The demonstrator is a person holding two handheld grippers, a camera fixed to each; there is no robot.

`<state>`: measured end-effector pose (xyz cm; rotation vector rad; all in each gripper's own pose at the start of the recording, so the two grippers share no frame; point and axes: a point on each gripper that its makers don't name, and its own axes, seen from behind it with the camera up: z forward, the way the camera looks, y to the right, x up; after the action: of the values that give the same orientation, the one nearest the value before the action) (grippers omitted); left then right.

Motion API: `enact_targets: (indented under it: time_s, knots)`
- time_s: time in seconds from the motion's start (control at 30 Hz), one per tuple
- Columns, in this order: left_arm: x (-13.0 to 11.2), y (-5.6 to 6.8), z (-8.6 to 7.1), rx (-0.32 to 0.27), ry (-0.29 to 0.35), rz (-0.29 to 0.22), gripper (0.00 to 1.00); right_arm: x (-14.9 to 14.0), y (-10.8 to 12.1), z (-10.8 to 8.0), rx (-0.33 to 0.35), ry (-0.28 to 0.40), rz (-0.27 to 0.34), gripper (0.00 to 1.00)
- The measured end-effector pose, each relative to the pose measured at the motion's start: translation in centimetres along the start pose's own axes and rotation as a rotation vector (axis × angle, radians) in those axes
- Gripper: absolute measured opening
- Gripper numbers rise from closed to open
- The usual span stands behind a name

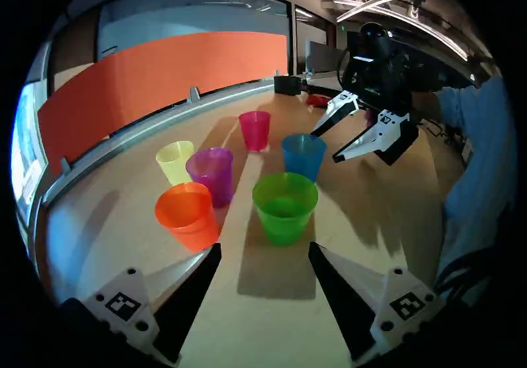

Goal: Pour water

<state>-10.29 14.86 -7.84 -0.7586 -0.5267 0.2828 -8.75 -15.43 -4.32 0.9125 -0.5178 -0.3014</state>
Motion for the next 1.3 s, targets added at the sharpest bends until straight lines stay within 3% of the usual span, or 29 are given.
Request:
enact_targets:
  time_s: [0.27,0.47,0.67,0.97,1.3]
  knots:
    - [-0.5,-2.3,-1.4,0.088,0.013,-0.024,0.99,-1.2,0.2,-1.5,-0.041,0.005,0.012,1.00]
    - [-0.8,-5.1,-2.5,0.190,0.035,-0.070,0.99,-1.7,0.6,-2.7,-0.080,0.016,0.028,1.00]
    - [-1.0,-7.0,-3.4,0.254,0.063,-0.118,0.99,-1.3,1.5,-3.6,-0.135,0.043,0.047,1.00]
    - [1.3,-9.2,-5.0,0.346,0.174,-0.135,0.99,0.2,3.7,-5.0,-0.254,0.114,0.084,1.00]
    - [4.7,-10.3,-6.0,0.418,0.304,-0.103,0.99,2.4,6.6,-6.7,-0.422,0.218,0.114,1.00]
